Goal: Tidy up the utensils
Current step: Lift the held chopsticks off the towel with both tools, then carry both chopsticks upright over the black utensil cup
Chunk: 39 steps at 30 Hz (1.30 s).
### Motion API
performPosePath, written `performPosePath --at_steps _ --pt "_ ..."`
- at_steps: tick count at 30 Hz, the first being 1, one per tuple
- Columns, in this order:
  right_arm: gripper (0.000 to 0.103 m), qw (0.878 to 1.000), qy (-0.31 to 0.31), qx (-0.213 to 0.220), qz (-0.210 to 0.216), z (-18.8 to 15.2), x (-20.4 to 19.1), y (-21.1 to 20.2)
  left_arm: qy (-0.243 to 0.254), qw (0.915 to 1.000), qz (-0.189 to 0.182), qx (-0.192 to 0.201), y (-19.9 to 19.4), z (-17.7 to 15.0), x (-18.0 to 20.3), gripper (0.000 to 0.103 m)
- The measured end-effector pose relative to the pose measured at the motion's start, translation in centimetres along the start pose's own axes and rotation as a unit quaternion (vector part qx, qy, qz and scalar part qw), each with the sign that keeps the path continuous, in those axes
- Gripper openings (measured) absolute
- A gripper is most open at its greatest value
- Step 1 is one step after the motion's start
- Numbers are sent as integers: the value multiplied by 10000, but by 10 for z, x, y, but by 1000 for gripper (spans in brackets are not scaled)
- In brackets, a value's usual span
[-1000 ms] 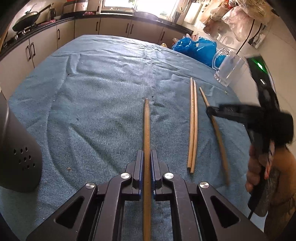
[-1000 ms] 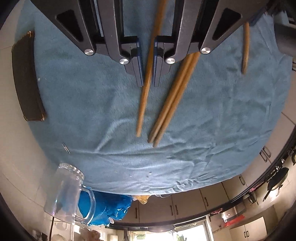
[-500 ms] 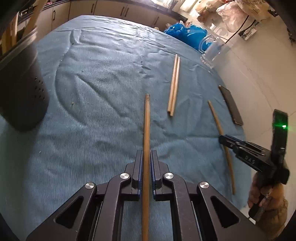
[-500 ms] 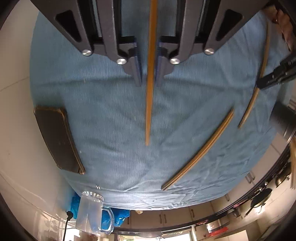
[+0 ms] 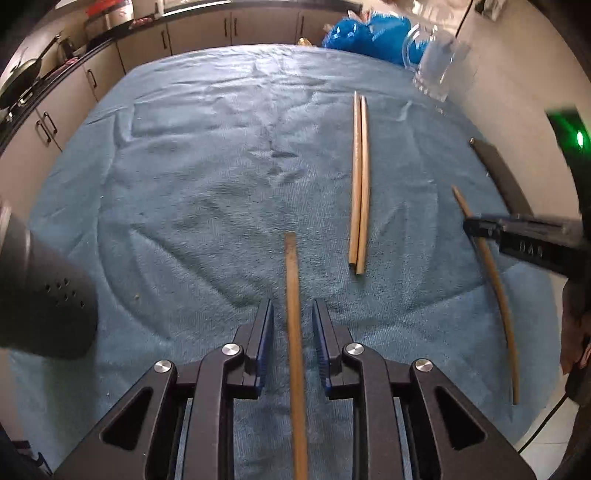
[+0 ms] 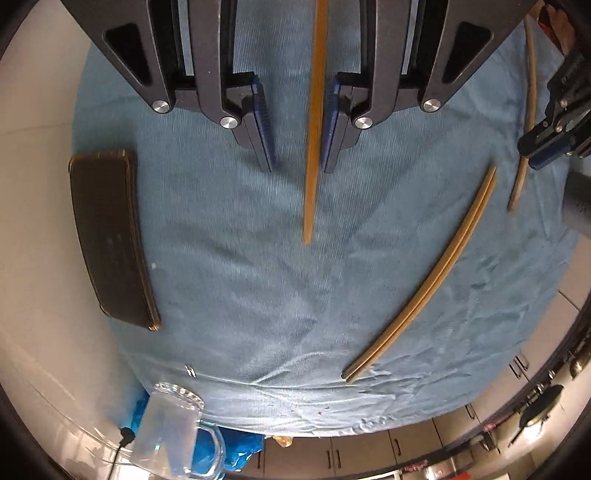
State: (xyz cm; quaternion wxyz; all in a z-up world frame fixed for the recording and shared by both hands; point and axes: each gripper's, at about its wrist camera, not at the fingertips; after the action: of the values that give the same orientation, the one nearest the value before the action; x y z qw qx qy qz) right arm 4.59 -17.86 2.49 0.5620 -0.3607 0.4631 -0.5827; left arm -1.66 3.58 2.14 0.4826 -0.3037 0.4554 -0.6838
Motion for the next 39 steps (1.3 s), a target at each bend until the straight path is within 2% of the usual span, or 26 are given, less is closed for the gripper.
performPosePath --at_steps 3,6,10,11,12,13,15,20,23,29,35,39 --pt "27 9998 49 -152 -73 15 -6 5 79 9999 45 -65 5 8 2 20" --pt "19 9996 98 -262 -69 23 -10 7 92 9999 37 -53 9 15 1 20" --pt "8 9999 -7 -161 -43 19 -15 7 171 9998 -60 27 12 17 0 20" --pt "6 9999 9 -110 -23 18 -14 6 174 9998 -91 67 12 16 -2 16" --pt "6 10000 48 -52 13 16 -13 5 158 9998 -125 90 12 16 -3 7" --pt "6 10000 77 -6 35 15 -10 5 109 9997 -212 110 11 14 -6 7" --pt "6 9997 163 155 124 11 -7 1 -34 9991 -350 241 5 8 -11 7" --pt "6 9956 395 681 506 -1 5 -28 -161 9962 -408 751 -22 -4 -13 7" --pt "6 9892 536 1095 814 -12 12 -55 -143 9939 -344 1033 -40 -11 -11 7" --pt "6 9765 566 1759 1111 -37 16 -99 -129 9866 -164 1616 -79 -26 -5 7" --pt "6 9639 595 2101 1524 -62 15 -128 -77 9770 -40 2130 -118 -46 1 7" --pt "6 9564 536 2346 1655 -77 12 -146 -72 9714 -22 2372 -139 -60 3 7"
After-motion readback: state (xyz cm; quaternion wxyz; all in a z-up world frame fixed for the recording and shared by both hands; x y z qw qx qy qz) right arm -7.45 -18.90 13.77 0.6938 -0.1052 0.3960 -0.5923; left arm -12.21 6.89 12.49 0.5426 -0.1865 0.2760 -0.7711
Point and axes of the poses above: each gripper's, at about its wrist camera, not at the fingertips, and y roughly the way its jaws point, x to its right, z to its top, and after that the axes turned 14 degrees about y, right-handed
